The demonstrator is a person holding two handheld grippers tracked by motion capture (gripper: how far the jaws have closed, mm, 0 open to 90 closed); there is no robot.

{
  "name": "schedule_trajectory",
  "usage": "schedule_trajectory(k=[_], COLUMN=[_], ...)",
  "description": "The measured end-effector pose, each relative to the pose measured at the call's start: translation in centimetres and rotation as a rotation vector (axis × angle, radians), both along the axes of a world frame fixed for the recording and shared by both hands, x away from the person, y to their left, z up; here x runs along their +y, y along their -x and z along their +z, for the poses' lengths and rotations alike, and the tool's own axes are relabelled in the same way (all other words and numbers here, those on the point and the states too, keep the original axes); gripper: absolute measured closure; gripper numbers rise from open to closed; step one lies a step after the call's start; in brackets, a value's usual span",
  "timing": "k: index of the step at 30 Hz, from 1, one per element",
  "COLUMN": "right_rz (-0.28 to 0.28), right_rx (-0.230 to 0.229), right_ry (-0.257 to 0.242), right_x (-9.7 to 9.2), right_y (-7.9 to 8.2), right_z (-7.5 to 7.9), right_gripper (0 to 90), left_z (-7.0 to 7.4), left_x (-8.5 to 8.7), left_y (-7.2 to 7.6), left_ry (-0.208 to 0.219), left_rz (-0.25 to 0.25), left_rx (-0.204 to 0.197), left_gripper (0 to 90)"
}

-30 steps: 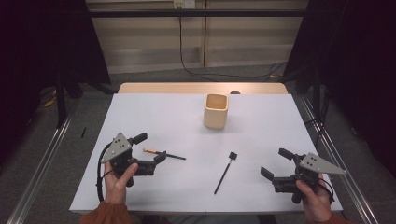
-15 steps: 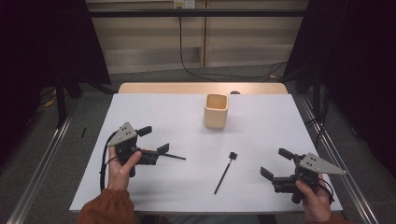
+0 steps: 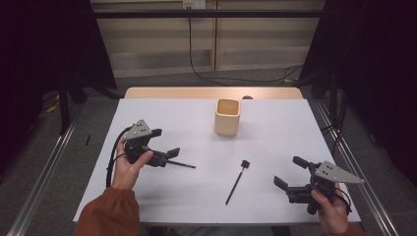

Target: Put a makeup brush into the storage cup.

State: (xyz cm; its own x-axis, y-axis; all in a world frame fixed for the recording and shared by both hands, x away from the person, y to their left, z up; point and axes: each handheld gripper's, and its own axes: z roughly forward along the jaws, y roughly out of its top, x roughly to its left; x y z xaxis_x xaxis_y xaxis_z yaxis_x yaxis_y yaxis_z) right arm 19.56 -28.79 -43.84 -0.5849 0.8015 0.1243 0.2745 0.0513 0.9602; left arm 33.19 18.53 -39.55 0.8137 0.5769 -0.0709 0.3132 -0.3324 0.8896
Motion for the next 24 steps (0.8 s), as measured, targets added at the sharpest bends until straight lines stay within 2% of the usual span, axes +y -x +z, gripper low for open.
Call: schedule_trajectory(k=[5,7,8,11,12,13,14,16,17,24], right_rz=[0.005,0.003,0.005,-0.001,0.003,0.003,0.002,0.003,0.003,0.007], right_rx=[0.000,0.009,0.014,0.020,0.016,0.016,0.014,0.014,0.015,0.015], right_ry=[0.002,-0.009,-0.010,-0.021,-0.015,-0.015,-0.016,-0.016,-0.017,-0.012], right_x=[0.1,0.0,0.0,0.0,-0.1,-0.1,-0.1,0.0,0.0,0.0], right_y=[0.0,-0.1,-0.2,-0.2,-0.2,-0.2,-0.2,-0.1,-0.1,-0.2], right_z=[0.0,-0.1,-0.1,-0.1,-0.1,-0.1,-0.1,-0.1,-0.1,-0.1], right_gripper=[0.0,0.0,0.0,0.0,0.0,0.0,0.0,0.0,0.0,0.0], left_z=[0.0,-0.2,-0.3,-0.4,-0.5,-0.5,-0.8,-1.0,-1.3,-1.7], left_x=[-0.3,-0.6,-0.8,-0.9,-1.1,-1.1,-1.2,-1.3,-1.4,-0.9], left_y=[-0.5,-0.6,-0.7,-0.5,-0.3,-0.3,-0.3,-0.3,-0.5,-1.1], left_ry=[-0.086,-0.110,-0.151,-0.173,-0.221,-0.221,-0.263,-0.278,-0.321,-0.368], left_rz=[-0.010,-0.035,-0.066,-0.074,-0.092,-0.092,-0.111,-0.118,-0.137,-0.140], left_rx=[0.032,0.073,0.099,0.112,0.126,0.126,0.157,0.170,0.193,0.229], left_gripper=[3.3,3.3,3.6,4.2,4.4,4.8,4.9,5.2,5.3,5.5])
